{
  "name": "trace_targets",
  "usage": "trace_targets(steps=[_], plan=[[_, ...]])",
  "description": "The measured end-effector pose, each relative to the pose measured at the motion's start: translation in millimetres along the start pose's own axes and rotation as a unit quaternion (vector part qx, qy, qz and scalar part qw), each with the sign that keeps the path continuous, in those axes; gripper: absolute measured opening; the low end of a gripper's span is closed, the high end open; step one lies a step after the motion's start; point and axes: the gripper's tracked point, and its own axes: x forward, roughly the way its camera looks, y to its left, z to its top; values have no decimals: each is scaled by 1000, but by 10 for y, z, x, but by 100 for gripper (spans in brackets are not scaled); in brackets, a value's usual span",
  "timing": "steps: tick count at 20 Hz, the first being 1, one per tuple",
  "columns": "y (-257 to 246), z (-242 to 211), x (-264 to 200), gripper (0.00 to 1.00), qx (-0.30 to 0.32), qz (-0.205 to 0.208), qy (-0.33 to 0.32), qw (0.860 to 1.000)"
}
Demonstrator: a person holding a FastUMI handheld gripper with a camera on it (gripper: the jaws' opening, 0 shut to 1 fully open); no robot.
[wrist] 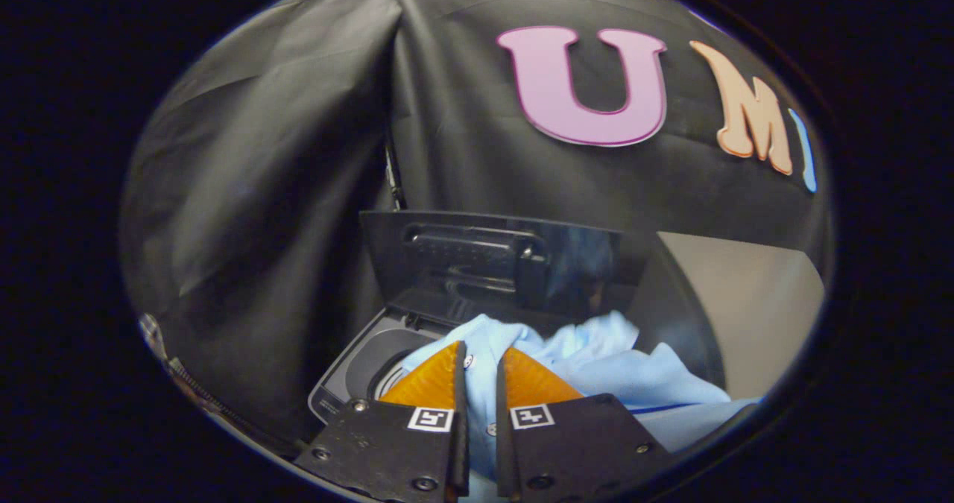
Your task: Put the clothes into the washing machine and then close the washing machine lid.
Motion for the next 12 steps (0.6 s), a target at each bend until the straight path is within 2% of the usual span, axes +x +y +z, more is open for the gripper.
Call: trace_targets(steps=[4,7,12], plan=[[256,69,262,28,53,38,-19,998],[290,261,258,40,81,47,-40,995],[249,398,141,39,76,40,-57,995]])
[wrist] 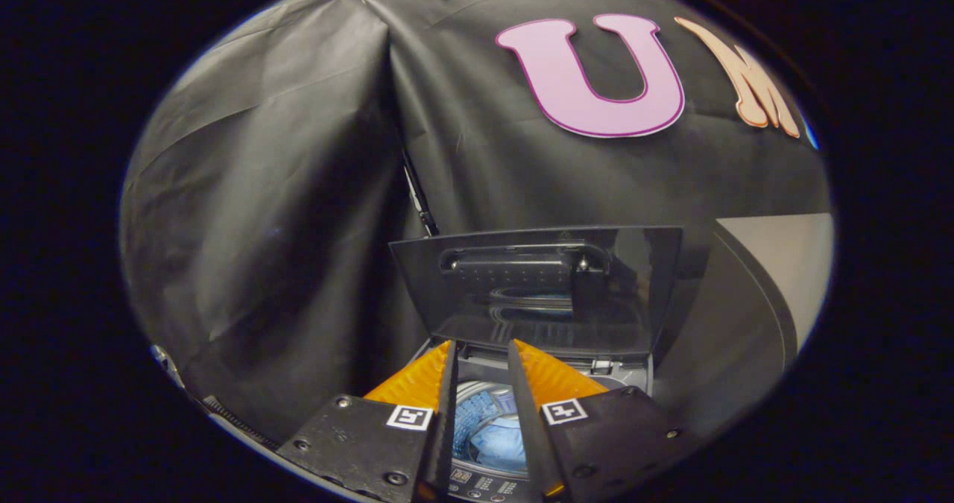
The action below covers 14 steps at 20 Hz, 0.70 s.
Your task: Put the clothes into the washing machine and then close the washing machine lid.
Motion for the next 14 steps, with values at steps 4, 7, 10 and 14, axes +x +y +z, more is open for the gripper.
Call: trace_targets(steps=[4,7,10,14], plan=[[-7,-28,-32,42,3,-4,3,1000],[-30,-51,-36,45,1,-9,4,1000],[-47,-56,-50,52,-1,-9,4,1000],[-80,31,-44,71,2,-16,-3,1000]])
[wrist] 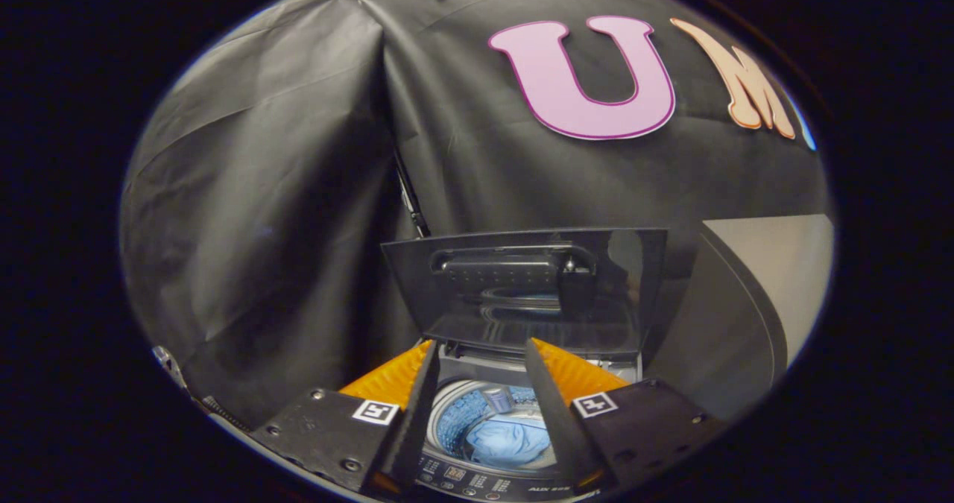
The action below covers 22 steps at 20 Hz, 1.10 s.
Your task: Put the clothes into the washing machine and then close the washing machine lid.
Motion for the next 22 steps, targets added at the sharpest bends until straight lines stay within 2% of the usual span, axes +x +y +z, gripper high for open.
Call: trace_targets(steps=[4,9,11,13,18,22], plan=[[-104,187,78,98,-13,-21,-21,999],[-223,483,286,97,-29,-46,-31,998],[-357,630,398,97,-42,-77,-31,996],[-374,827,532,97,-51,-78,-48,995],[-693,1279,818,96,-72,-133,-110,982],[-963,1173,1063,96,-81,-168,-87,979]])
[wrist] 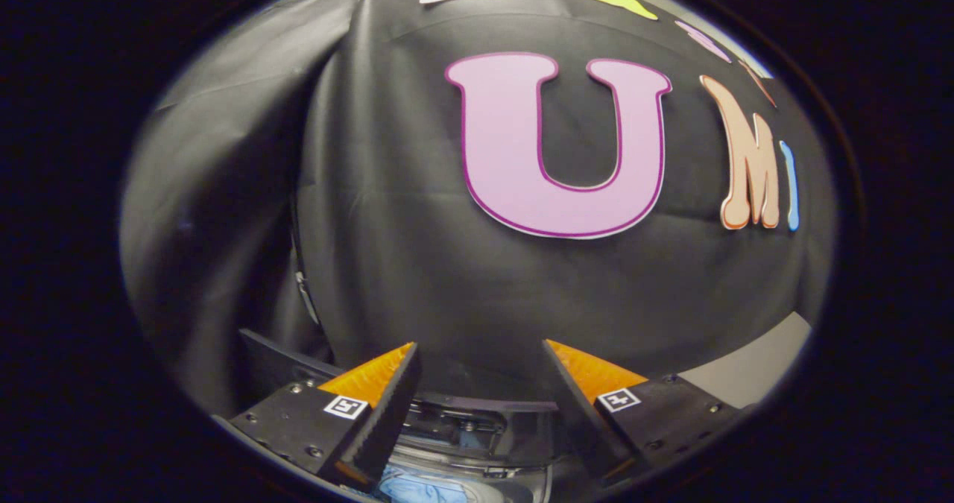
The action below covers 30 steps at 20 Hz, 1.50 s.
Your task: Put the clothes into the washing machine and then close the washing machine lid.
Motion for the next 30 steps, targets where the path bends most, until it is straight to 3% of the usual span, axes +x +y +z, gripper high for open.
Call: trace_targets(steps=[3,6,8,30], plan=[[30,-174,90,97,8,7,24,1000],[43,-179,46,96,64,12,52,996],[49,-232,37,95,53,21,63,996],[14,-172,88,97,54,32,23,998]])
